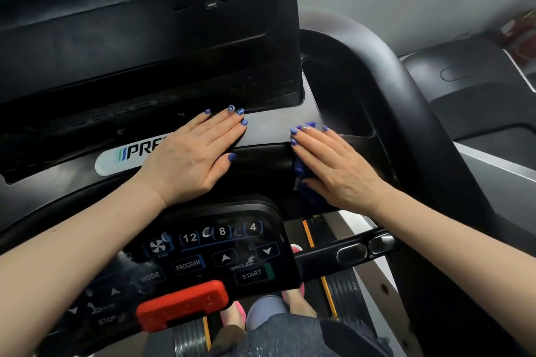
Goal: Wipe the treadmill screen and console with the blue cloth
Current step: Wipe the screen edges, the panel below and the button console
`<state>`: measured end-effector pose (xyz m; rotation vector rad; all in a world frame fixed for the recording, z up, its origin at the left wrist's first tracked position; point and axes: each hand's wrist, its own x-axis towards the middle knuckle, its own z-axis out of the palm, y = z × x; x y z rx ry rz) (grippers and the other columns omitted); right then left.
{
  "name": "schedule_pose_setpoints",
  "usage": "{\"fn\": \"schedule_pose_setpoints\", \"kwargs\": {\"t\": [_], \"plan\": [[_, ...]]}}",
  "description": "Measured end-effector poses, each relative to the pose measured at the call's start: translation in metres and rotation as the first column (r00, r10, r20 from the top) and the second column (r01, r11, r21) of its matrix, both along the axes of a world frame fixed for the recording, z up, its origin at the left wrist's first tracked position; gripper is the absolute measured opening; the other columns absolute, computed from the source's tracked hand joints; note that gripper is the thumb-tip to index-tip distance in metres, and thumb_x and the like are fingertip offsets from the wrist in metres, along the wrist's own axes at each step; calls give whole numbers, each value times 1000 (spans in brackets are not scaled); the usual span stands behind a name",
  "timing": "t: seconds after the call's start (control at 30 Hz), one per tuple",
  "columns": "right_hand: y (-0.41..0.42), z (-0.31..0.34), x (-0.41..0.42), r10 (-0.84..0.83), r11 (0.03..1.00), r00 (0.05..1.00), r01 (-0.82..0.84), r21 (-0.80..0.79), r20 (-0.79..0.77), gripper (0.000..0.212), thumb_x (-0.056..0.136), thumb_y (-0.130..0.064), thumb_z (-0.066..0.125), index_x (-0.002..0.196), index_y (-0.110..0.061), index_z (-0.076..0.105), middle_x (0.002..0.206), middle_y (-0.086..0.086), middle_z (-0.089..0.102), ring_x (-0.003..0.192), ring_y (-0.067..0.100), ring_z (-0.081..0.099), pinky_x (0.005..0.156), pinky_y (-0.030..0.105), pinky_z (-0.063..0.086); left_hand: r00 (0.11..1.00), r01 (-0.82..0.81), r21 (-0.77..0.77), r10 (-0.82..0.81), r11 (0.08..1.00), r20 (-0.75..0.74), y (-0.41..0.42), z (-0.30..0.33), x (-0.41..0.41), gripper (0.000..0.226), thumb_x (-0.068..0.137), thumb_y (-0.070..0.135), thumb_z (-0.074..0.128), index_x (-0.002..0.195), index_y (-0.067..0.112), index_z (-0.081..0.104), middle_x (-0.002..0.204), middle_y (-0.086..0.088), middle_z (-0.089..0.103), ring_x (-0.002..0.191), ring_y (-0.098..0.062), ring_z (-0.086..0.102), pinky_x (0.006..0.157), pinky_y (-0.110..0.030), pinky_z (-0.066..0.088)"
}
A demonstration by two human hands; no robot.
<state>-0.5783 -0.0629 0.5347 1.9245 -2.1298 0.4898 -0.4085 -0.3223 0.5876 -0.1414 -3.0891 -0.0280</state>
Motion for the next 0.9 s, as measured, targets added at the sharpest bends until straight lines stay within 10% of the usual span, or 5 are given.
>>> {"fn": "schedule_pose_setpoints", "kwargs": {"t": [0.3,0.9], "plan": [[7,5,-14,166,986,934,-146,84,-316,52,103,-32,50,147,-8,40,155,9,36,143,26,35,116,46,31,1000,8,-17,-8,1000,-29,2,1,0,58,103,34,28,153,5,34,160,-12,29,150,-23,25,123,-43,20],[4,-12,-8,262,965,859,-243,100,-440,52,101,-20,47,150,-7,34,157,2,32,145,18,29,120,40,19,999,6,-3,-6,1000,-42,0,-3,0,57,103,33,30,152,5,35,160,-13,31,149,-25,27,122,-45,22]]}}
